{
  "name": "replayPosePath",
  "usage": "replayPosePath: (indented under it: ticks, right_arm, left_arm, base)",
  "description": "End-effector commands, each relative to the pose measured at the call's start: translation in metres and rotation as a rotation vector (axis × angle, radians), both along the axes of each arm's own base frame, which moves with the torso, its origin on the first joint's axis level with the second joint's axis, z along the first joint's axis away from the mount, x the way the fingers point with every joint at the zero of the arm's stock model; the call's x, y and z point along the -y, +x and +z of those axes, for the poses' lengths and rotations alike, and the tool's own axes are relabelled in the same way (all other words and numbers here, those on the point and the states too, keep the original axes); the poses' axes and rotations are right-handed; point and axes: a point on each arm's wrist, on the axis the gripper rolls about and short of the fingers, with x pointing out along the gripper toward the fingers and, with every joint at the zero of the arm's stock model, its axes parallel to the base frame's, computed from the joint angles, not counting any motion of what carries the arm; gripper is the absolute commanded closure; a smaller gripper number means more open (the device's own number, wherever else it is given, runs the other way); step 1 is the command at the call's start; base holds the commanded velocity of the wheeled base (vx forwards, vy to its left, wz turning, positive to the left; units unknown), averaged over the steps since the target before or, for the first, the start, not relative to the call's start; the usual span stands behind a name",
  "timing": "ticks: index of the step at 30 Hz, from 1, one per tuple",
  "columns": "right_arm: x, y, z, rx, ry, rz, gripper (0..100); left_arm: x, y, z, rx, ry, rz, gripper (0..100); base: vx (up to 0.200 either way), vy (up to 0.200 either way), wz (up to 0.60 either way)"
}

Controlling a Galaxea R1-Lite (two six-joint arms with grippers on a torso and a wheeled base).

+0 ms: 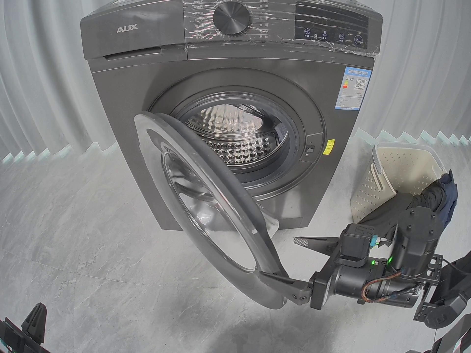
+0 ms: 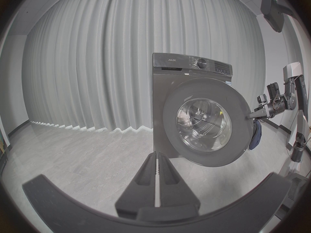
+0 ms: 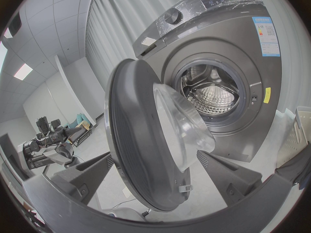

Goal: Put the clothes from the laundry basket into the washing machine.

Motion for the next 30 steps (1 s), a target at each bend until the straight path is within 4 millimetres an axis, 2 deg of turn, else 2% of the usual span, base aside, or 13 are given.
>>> replayPosePath:
  ticks: [1, 7, 9, 10, 12, 14, 15, 18, 24, 30]
  right_arm:
    - [0.016, -0.011, 0.019, 0.044, 0.052, -0.008, 0]
    - [0.033, -0.018, 0.034, 0.065, 0.117, -0.047, 0]
    - [0.037, -0.011, 0.036, 0.068, 0.117, -0.093, 0]
    - [0.046, 0.003, 0.034, 0.071, 0.104, -0.177, 0]
    - [0.045, 0.02, 0.024, 0.051, 0.069, -0.25, 0]
    - [0.043, 0.026, 0.019, 0.038, 0.06, -0.271, 0]
    - [0.038, 0.037, 0.013, 0.023, 0.04, -0.306, 0]
    - [0.035, 0.055, -0.004, -0.008, -0.011, -0.376, 0]
    - [0.027, 0.07, -0.029, -0.062, -0.076, -0.39, 0]
    - [0.02, 0.072, -0.044, -0.089, -0.103, -0.378, 0]
  left_arm:
    - [0.0, 0.0, -0.005, 0.002, 0.0, -0.001, 100]
    - [0.0, 0.0, -0.005, 0.002, 0.0, -0.001, 100]
    - [0.0, 0.0, -0.005, 0.002, 0.0, -0.001, 100]
    - [0.0, 0.0, -0.005, 0.002, 0.0, -0.001, 100]
    - [0.0, 0.0, -0.005, 0.002, 0.0, -0.001, 100]
    - [0.0, 0.0, -0.005, 0.002, -0.002, -0.001, 100]
    - [0.0, 0.0, -0.005, 0.002, 0.0, -0.001, 100]
    - [0.0, 0.0, -0.005, 0.002, 0.0, -0.001, 100]
    - [0.0, 0.0, -0.005, 0.002, 0.0, -0.001, 100]
    - [0.0, 0.0, -0.005, 0.002, -0.002, -0.001, 100]
  base:
    - [0.0, 0.0, 0.0]
    - [0.0, 0.0, 0.0]
    - [0.0, 0.0, 0.0]
    - [0.0, 0.0, 0.0]
    - [0.0, 0.0, 0.0]
    - [0.0, 0.0, 0.0]
    - [0.0, 0.0, 0.0]
    - [0.0, 0.0, 0.0]
    - [0.0, 0.0, 0.0]
    - [0.0, 0.0, 0.0]
